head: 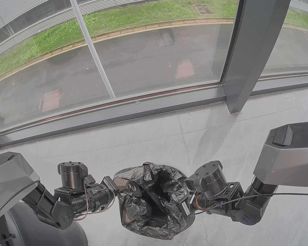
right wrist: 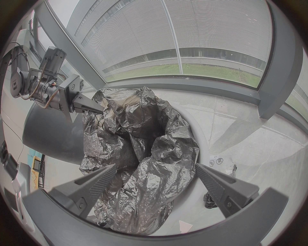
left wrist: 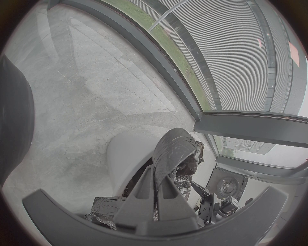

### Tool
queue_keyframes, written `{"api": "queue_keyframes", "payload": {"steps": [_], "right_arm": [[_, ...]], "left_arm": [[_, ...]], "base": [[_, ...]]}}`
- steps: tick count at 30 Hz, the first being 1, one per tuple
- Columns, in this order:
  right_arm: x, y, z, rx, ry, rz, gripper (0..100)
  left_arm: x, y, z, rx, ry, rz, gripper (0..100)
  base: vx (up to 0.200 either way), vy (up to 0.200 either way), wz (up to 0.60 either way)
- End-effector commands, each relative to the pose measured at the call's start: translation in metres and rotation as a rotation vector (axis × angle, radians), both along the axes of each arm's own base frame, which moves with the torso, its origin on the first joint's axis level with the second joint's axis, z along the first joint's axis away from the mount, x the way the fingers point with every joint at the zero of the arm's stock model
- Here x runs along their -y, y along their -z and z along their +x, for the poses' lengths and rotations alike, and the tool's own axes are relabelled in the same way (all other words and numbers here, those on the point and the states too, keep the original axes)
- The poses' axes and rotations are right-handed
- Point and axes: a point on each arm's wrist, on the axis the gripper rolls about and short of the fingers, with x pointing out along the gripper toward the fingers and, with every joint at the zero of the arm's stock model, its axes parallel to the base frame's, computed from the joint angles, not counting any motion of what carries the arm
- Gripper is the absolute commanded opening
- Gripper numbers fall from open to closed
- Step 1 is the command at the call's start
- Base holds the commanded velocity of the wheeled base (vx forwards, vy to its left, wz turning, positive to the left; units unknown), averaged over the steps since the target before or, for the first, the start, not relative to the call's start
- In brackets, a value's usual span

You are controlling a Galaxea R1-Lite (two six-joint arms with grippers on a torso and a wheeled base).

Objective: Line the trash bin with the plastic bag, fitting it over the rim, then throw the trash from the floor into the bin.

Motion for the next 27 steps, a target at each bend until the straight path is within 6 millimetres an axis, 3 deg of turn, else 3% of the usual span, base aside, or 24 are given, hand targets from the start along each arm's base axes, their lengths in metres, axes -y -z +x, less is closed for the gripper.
{"api": "queue_keyframes", "payload": {"steps": [1,8,15,27], "right_arm": [[-0.004,0.009,0.003,-0.007,-0.002,-0.007,100],[-0.006,0.011,0.007,-0.016,0.002,-0.015,100],[-0.002,-0.002,-0.004,-0.032,0.009,0.010,100],[-0.008,0.015,-0.013,-0.071,-0.014,-0.019,100]], "left_arm": [[0.000,0.000,0.000,-0.001,-0.002,0.001,0],[0.000,0.000,0.001,0.001,-0.002,0.000,0],[0.000,0.001,0.001,-0.001,-0.002,0.001,0],[0.000,0.001,0.001,-0.002,-0.002,0.001,0]], "base": [[0.000,0.000,0.00],[0.000,0.000,0.00],[0.000,0.000,0.00],[0.000,0.000,0.00]]}}
